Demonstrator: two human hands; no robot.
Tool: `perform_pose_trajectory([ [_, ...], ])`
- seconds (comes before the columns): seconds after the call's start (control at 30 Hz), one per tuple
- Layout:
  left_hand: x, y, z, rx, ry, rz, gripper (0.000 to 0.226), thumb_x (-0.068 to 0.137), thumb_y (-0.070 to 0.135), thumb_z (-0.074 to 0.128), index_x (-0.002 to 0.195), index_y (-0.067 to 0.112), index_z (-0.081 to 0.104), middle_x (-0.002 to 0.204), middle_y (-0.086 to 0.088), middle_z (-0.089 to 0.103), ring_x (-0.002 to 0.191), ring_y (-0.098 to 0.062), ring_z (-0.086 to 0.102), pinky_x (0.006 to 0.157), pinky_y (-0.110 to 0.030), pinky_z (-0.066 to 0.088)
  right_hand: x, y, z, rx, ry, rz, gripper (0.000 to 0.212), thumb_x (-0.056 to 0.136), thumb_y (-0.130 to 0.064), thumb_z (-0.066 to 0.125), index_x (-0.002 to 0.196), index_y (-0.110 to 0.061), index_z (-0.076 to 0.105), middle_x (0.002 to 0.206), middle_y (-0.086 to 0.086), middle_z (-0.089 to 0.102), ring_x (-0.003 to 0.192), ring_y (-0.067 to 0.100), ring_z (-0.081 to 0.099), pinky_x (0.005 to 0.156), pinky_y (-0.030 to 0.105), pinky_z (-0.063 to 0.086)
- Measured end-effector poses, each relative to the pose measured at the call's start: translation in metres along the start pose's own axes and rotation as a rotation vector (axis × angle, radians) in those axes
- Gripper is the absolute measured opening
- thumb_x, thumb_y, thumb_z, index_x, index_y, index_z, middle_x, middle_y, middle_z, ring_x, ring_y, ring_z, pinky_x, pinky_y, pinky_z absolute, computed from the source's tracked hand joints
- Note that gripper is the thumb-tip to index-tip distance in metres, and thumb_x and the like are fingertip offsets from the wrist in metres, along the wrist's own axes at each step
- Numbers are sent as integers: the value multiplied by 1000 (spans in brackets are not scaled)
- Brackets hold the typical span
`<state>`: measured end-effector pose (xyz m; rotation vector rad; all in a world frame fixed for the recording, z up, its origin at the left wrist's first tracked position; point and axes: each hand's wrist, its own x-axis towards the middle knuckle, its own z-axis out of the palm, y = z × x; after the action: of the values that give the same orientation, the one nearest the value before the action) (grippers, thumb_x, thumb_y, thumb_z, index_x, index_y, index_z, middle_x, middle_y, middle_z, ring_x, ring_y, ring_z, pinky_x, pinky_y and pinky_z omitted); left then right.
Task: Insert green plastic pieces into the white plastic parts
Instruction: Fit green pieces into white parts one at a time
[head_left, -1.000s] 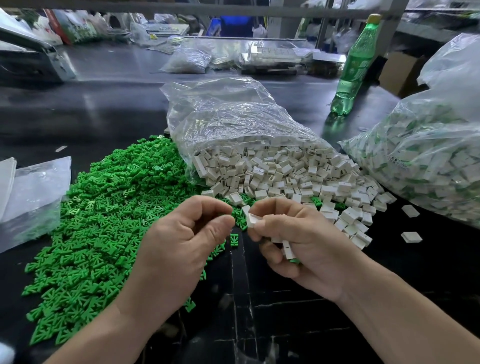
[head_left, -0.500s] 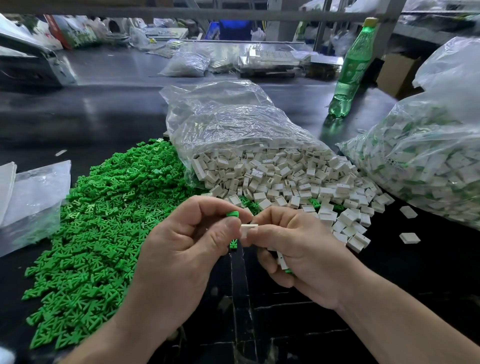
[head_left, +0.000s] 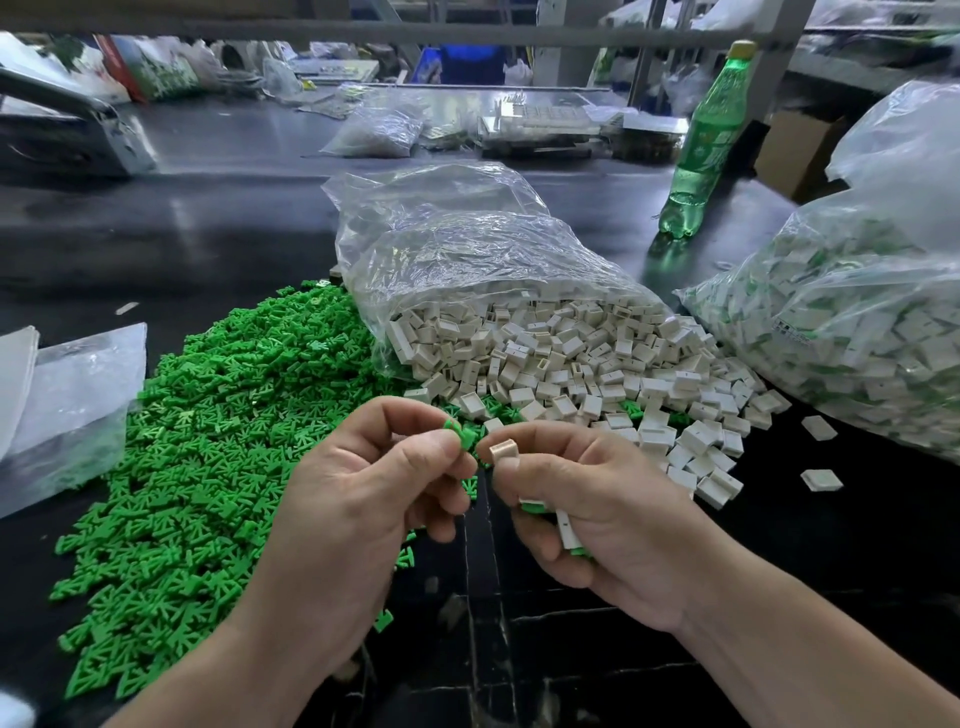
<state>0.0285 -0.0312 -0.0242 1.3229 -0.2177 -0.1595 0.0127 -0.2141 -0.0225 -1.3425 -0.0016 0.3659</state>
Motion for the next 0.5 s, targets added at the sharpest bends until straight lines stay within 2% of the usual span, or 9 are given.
perform_pose_trajectory([
  [0.07, 0, 0, 1, 10, -18, -5, 5, 78, 17, 67, 81, 21, 70, 75, -16, 70, 59, -20, 61, 48, -25, 48, -2, -2, 1, -31, -46, -1, 14, 90, -16, 63, 98, -10, 73, 78, 4, 64, 48, 12, 45, 35, 19, 27],
  [0.13, -1, 1, 4, 51, -38, 13, 4, 78, 20, 67, 82, 18, 68, 76, -18, 70, 61, -22, 63, 49, -25, 48, -3, -4, 1, -79, -57, -1, 13, 96, -13, 61, 98, -10, 73, 78, 5, 65, 49, 12, 45, 35, 19, 27],
  [0.27, -4, 0, 6, 169, 3, 60, 8, 80, 25, 67, 84, 19, 71, 76, -11, 71, 61, -18, 64, 49, -23, 49, -3, -2, 0, -174, -49, -37, 21, 99, -14, 58, 92, -20, 77, 77, 7, 57, 51, 12, 42, 36, 20, 28],
  [0.33, -5, 0, 8, 222, 13, 65, 8, 81, 27, 68, 83, 20, 71, 73, -7, 70, 60, -16, 63, 50, -22, 49, -3, -1, 0, -212, -52, -69, 18, 100, -19, 59, 95, -18, 77, 78, 8, 54, 51, 13, 42, 38, 22, 27],
  [0.43, -6, -1, 9, 238, 32, 58, 11, 83, 32, 74, 82, 21, 70, 71, -5, 69, 60, -15, 62, 51, -21, 49, -3, 2, -3, -284, -40, -104, 23, 94, -33, 63, 98, -12, 73, 76, 13, 55, 54, 26, 40, 39, 25, 27],
  [0.5, -6, -1, 8, 253, 41, 54, 11, 84, 32, 72, 82, 21, 70, 71, -4, 69, 60, -15, 62, 51, -22, 49, -4, 3, -4, -248, -34, -124, 21, 91, -32, 65, 96, -13, 71, 74, 8, 58, 53, 22, 42, 39, 24, 29],
])
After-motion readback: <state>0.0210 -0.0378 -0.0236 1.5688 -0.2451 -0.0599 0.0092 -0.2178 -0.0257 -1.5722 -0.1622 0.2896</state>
